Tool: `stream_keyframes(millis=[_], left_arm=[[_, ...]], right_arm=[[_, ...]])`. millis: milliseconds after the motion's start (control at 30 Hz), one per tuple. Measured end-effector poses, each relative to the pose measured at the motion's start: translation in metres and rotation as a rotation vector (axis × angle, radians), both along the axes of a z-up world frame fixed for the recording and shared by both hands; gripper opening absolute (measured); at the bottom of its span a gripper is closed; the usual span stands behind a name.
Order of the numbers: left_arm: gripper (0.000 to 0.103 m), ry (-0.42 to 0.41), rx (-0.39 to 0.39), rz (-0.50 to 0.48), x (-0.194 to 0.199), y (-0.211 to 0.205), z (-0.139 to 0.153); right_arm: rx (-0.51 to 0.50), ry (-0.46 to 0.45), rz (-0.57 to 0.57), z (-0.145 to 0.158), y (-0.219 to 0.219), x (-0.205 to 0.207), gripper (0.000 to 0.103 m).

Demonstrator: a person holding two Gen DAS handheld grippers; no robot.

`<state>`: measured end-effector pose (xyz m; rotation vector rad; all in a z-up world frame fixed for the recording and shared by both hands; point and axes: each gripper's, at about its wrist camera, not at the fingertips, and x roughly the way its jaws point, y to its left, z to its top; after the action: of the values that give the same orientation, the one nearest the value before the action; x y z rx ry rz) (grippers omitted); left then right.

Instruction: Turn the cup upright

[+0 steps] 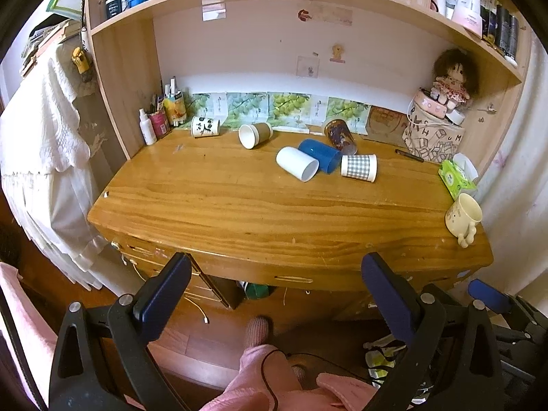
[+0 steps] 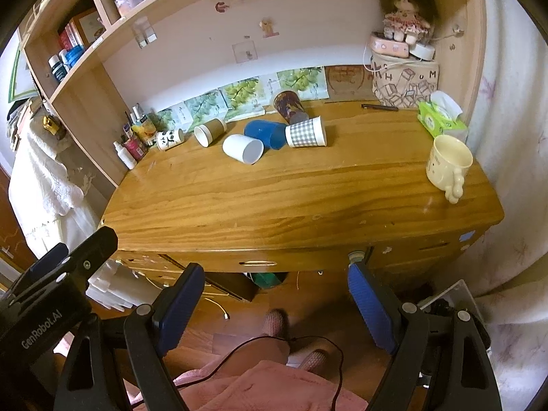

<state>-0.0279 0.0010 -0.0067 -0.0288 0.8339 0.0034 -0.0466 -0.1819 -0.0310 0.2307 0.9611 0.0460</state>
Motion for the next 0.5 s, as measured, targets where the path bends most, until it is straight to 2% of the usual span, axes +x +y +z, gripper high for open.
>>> stream_keyframes(millis=[500], left_arm=[[0.1,0.071,-0.018,0.011,0.02,0.0,-0.014]], right_arm=[[0.009,0.043,0.025,-0.009,-0.001,0.016,0.086]])
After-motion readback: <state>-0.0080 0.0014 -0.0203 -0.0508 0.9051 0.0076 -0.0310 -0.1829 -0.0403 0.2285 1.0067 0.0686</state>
